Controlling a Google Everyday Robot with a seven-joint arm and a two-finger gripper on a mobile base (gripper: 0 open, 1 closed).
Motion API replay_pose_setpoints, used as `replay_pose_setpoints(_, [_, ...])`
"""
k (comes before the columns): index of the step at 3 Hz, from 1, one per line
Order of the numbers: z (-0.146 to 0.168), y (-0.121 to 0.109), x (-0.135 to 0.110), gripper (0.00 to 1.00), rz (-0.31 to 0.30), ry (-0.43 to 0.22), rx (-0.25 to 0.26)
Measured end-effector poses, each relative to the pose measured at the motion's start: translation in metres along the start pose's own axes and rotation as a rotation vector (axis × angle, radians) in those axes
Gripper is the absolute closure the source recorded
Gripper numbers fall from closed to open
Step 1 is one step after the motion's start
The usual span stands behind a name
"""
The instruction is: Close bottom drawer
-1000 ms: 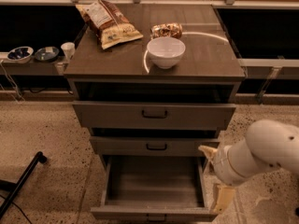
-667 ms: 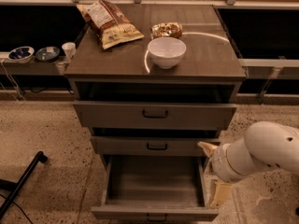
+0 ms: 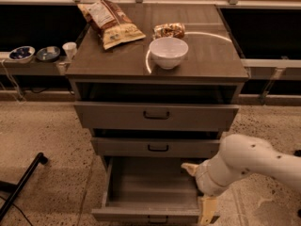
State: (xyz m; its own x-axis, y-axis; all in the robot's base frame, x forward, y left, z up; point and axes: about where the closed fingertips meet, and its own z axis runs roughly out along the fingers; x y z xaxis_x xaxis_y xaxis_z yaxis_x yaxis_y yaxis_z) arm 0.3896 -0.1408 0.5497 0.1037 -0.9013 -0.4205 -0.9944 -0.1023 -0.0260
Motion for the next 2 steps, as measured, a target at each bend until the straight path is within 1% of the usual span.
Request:
replay_pose_setpoints(1, [0.08, 0.041, 0.002, 0.0, -0.062, -0.048, -0.07])
replay_pose_setpoints(2, [0.118, 0.059, -0.024, 0.0, -0.093, -0.227, -0.055])
